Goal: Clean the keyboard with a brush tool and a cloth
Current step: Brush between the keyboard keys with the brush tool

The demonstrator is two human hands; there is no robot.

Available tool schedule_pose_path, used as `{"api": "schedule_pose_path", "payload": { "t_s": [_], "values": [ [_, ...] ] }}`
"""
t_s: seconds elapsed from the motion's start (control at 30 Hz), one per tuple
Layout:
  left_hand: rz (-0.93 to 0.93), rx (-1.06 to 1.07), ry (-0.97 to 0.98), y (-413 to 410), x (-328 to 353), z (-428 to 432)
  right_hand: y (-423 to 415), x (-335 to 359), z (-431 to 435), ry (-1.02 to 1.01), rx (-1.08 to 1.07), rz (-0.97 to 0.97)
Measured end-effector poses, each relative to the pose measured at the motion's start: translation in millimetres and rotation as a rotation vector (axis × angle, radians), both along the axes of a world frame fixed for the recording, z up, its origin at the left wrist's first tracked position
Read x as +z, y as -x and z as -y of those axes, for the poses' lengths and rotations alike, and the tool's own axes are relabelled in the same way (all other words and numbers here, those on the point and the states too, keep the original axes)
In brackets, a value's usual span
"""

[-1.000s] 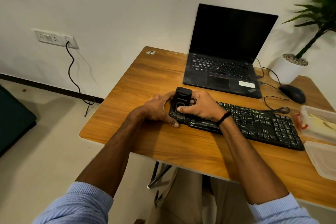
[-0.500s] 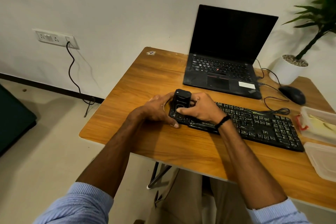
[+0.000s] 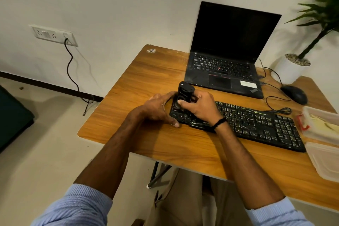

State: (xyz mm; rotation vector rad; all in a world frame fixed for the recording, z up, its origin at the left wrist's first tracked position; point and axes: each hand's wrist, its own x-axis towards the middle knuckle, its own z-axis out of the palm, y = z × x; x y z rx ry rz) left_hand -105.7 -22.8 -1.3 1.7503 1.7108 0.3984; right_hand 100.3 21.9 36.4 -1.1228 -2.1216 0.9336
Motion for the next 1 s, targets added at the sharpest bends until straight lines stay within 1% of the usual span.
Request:
{"api": "schedule_pose_path", "payload": {
  "t_s": [0.03, 0.13, 0.17, 0.27, 0.3, 0.4, 0.43, 0.47, 0.53, 0.57, 0.6, 0.7, 0.73, 0.77, 0.83, 0.87, 0.9, 1.0],
  "values": [
    [-0.007, 0.004, -0.002, -1, -1, 0, 2, -1, 1, 0.003, 0.003, -0.013],
    [-0.015, 0.002, -0.058, -1, -3, -2, 8, -3, -1, 0.131, 0.190, 0.031],
    [-0.024, -0.002, -0.063, -1, -3, -2, 11, -1, -2, 0.117, 0.193, 0.048],
    [-0.013, 0.021, -0.015, 0, -5, -2, 18, 4, -5, -0.049, 0.008, 0.087],
    [-0.018, 0.019, -0.019, -1, -4, -1, 19, 5, -7, -0.032, 0.026, 0.096],
    [-0.010, -0.024, -0.098, -1, -5, -2, 21, 7, -10, 0.133, 0.261, 0.170],
    [-0.012, -0.017, -0.100, -1, -5, -2, 23, 9, -10, 0.122, 0.273, 0.196],
    [-0.007, -0.002, -0.100, -2, -3, -1, 25, 11, -12, 0.069, 0.227, 0.210],
    [-0.012, 0.023, -0.061, -2, -2, 1, 30, 16, -15, -0.069, 0.065, 0.198],
    [-0.028, 0.022, -0.059, -2, -1, 1, 31, 18, -17, -0.083, 0.021, 0.196],
    [-0.022, 0.023, -0.064, -3, -1, 1, 31, 20, -17, -0.062, 0.033, 0.204],
    [0.000, -0.025, -0.103, -2, 1, -1, 32, 26, -16, 0.118, 0.306, 0.268],
    [0.028, -0.025, -0.103, -1, 0, -3, 33, 26, -15, 0.112, 0.332, 0.292],
    [0.019, -0.009, -0.075, 0, -1, -2, 35, 25, -17, 0.059, 0.294, 0.307],
    [0.029, 0.027, -0.029, 2, -2, -2, 37, 22, -22, -0.099, 0.106, 0.303],
    [0.048, 0.029, -0.005, 2, -1, -1, 37, 20, -23, -0.139, 0.047, 0.295],
    [0.067, 0.024, -0.002, 2, -1, -1, 37, 20, -23, -0.140, 0.053, 0.298],
    [0.138, 0.001, -0.005, 2, 4, -1, 37, 27, -22, 0.003, 0.282, 0.359]
  ]
}}
